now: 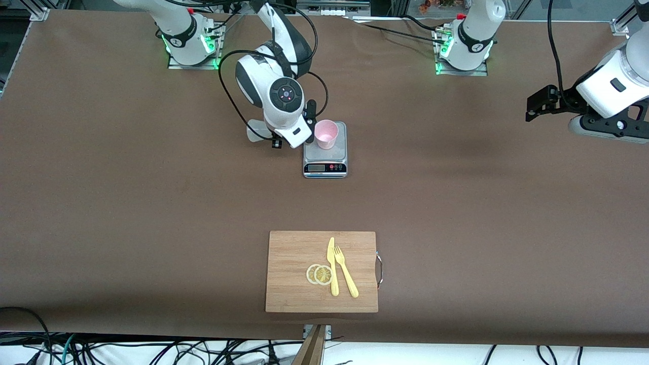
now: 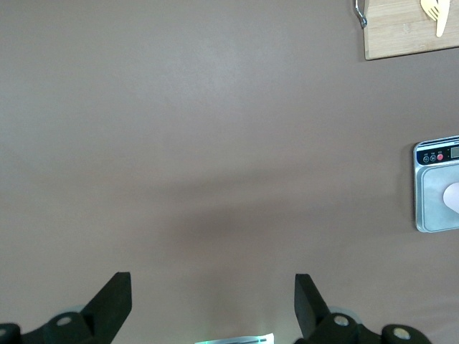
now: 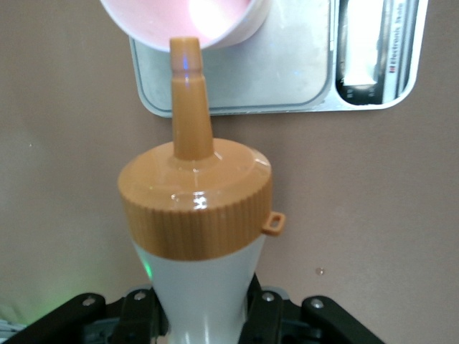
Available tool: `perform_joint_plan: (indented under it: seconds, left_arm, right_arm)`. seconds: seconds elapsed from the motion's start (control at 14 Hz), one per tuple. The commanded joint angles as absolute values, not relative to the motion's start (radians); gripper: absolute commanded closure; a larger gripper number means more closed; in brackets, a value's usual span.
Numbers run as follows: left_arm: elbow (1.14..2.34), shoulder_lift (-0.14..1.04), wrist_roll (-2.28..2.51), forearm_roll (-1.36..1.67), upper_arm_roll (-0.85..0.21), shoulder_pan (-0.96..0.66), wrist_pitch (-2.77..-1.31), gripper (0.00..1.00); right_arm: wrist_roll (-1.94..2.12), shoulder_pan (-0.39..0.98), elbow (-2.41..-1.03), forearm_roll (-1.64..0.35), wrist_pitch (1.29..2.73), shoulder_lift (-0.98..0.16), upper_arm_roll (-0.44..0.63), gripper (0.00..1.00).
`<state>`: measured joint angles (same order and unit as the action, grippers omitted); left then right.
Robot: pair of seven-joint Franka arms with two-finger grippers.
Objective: Add sauce to pink cup with both arms
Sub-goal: 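Tilt the bottle nozzle into the pink cup with the right gripper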
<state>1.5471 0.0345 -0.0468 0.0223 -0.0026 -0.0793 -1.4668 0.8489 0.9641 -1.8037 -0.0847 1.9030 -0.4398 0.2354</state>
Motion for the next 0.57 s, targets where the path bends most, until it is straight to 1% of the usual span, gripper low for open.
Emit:
perform_joint_plan:
  seconds: [0.0,0.5]
  left_arm:
    - [1.528,0.038,-0.069,0.035,-0.003,-0.072,-1.45,0.0]
    - [1.528,0.038,-0.069,0.035,-0.003,-0.071,-1.45,0.0]
  right_arm:
    - [0.816,0.96,-1.813,-0.052,1.875,-0.416,0.207,0.63]
    - [0.778,0.96,-1.792,-0.023,1.841,-0.437,0.187,0.62]
